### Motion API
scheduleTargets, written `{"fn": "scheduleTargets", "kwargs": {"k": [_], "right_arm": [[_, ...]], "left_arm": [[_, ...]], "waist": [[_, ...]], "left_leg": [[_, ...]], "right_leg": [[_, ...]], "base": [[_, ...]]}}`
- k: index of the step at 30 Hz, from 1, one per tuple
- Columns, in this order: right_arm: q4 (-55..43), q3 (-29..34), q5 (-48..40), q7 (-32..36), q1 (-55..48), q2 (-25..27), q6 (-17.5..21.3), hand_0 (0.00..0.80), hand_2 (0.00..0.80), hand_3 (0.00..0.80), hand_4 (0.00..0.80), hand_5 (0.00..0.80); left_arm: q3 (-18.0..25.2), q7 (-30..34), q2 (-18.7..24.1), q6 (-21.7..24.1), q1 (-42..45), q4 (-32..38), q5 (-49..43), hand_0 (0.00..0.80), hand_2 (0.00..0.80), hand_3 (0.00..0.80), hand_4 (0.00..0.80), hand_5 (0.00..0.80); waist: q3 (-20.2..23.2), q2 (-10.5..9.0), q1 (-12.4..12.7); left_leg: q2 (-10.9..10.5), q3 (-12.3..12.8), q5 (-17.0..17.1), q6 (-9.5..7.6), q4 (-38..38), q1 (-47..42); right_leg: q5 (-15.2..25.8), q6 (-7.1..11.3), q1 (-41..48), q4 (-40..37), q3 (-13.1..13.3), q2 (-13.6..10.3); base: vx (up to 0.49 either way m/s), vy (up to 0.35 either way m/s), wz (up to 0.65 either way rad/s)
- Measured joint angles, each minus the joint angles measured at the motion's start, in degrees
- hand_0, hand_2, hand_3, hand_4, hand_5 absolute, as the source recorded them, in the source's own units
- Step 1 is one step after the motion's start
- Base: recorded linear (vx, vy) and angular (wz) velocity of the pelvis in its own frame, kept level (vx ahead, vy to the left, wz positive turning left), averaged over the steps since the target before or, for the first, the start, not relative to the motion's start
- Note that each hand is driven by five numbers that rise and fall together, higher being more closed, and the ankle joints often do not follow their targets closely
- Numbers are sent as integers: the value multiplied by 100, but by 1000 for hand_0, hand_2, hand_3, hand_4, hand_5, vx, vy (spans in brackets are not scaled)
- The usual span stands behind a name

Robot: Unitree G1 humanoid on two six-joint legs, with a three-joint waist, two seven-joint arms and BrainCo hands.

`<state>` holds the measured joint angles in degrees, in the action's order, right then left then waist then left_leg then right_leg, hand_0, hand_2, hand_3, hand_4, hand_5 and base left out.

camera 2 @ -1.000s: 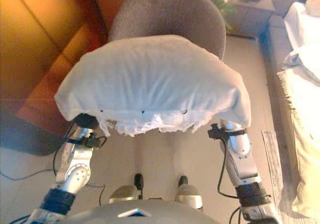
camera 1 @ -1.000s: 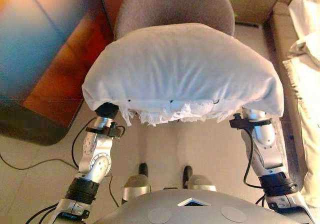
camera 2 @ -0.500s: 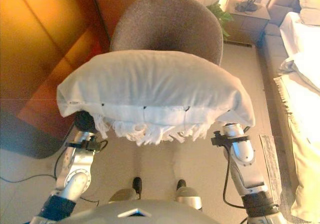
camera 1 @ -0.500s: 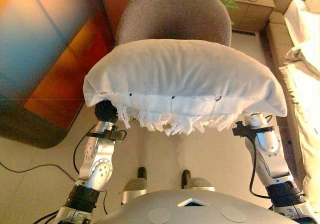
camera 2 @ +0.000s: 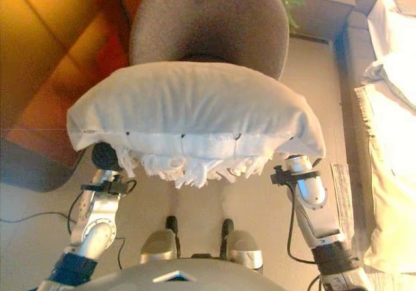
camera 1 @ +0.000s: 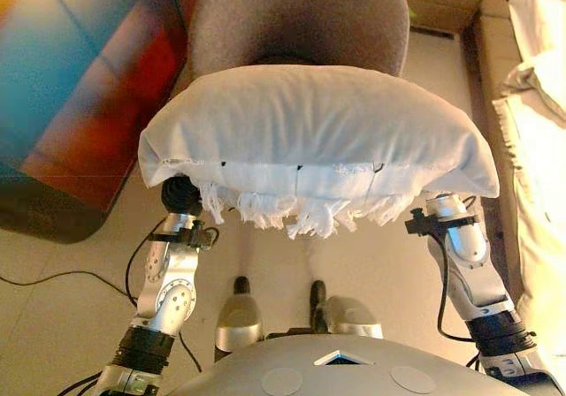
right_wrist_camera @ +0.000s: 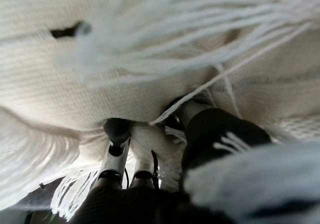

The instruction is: Pick up the cushion and take it to the sofa

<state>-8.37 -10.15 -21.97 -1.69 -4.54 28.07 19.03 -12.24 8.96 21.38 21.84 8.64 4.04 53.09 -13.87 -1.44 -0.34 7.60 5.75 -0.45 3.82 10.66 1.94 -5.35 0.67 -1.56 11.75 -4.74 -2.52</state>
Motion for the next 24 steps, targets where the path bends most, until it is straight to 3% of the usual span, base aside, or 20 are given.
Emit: {"fn": "scheduleTargets", "kwargs": {"k": [2, 6, 8, 9, 10, 12, 13, 14, 16, 18, 19, 21, 24], "right_arm": [[0, 10, 0, -11, 59, 54, 1, 800, 800, 800, 800, 800], [3, -108, 3, -87, 111, 121, -1, 800, 800, 800, 800, 800], [42, -109, 2, -127, 111, 140, -9, 800, 800, 800, 800, 800], [57, -97, 2, -135, 108, 117, -21, 800, 800, 800, 800, 800], [58, -63, 3, -135, 121, 134, -21, 800, 800, 800, 800, 800], [73, -48, 3, -134, 169, 157, -32, 800, 800, 800, 800, 800], [73, -71, 4, -130, 166, 160, -49, 800, 800, 800, 800, 800], [62, -100, 4, -122, 163, 169, -78, 800, 800, 800, 800, 800], [-21, -147, 2, -59, 176, 181, -99, 800, 800, 800, 800, 800], [-40, -138, -8, 11, 166, 146, -99, 800, 800, 800, 800, 800], [-44, -133, -9, 13, 182, 128, -100, 800, 800, 800, 800, 800], [-65, -70, -20, 13, 233, 55, -99, 800, 800, 800, 800, 800], [-60, -72, -14, -23, 229, -56, -120, 800, 800, 800, 800, 800]], "left_arm": [[-30, 0, -33, 7, -50, -17, -3, 800, 800, 800, 800, 800], [-4, -12, -48, 21, -181, -149, 0, 800, 800, 800, 800, 800], [-9, -10, -52, 26, -229, -152, -3, 800, 800, 800, 800, 800], [-19, -9, -69, 29, -220, -152, -2, 800, 800, 800, 800, 800], [-45, -8, -85, 29, -223, -150, -2, 800, 800, 800, 800, 800], [-63, -8, -121, 37, -216, -154, 2, 800, 800, 800, 800, 800], [-67, -9, -124, 43, -212, -170, 8, 800, 800, 800, 800, 800], [-24, -12, -112, 48, -213, -188, 13, 800, 800, 800, 800, 800], [8, -23, 31, 187, -248, -177, 58, 800, 800, 800, 800, 800], [7, -24, 258, 242, -254, -145, 65, 800, 800, 800, 800, 800], [8, -29, 265, 249, -257, -144, 68, 800, 800, 800, 800, 800], [-1, -32, 198, 267, -299, -147, 61, 800, 800, 800, 800, 800], [7, -41, -7, 250, -327, -197, 57, 800, 800, 800, 800, 800]], "waist": [[-82, 135, -5], [-206, 287, -4], [-324, 251, -7], [-368, 170, 60], [-410, 129, 139], [-496, 284, 309], [-523, 354, 381], [-544, 330, 470], [-579, 307, 610], [-553, 80, 578], [-510, -26, 602], [-436, -179, 585], [-364, -266, 598]], "left_leg": [[-82, -148, -257, 1, 147, 85], [-169, -179, -317, 144, 241, 91], [-228, -495, -549, 249, 1078, 563], [-447, -687, -555, 227, 896, 678], [-593, -783, -491, 169, 586, 794], [-544, -1012, -305, 42, -70, 795], [-505, -1038, -64, 114, -165, 704], [-548, -916, 35, 126, -28, 644], [-489, -550, 155, -65, 113, 560], [-589, -172, 310, -419, 120, 424], [-691, -104, 244, -442, 171, 428], [-891, -43, -41, -520, 565, 632], [-1081, -218, -164, -595, 564, 574]], "right_leg": [[-69, 4, -95, 215, 135, 38], [-140, 50, -144, 357, 361, 36], [-64, -35, 84, 79, 749, 135], [-58, -43, 174, -21, 944, 51], [-58, -41, 226, -91, 1073, 7], [-124, 60, 439, -192, 1145, 52], [-211, 190, 535, -165, 1179, 58], [-319, 208, 645, -159, 1249, -12], [-720, 142, 532, 712, 901, 36], [-1091, 61, 578, 1487, 550, 15], [-1232, 10, 634, 1451, 476, -33], [-1515, 220, 858, 989, 464, -257], [-1489, 311, 679, 1481, 371, -359]], "base": [[237, 25, -25], [465, 54, -11], [559, 84, 28], [555, 110, 25], [573, 133, 9], [562, 161, -13], [596, 209, -32], [623, 239, -42], [483, 197, -42], [581, 223, -8], [635, 215, -11], [660, 166, -5], [521, 90, -5]]}}
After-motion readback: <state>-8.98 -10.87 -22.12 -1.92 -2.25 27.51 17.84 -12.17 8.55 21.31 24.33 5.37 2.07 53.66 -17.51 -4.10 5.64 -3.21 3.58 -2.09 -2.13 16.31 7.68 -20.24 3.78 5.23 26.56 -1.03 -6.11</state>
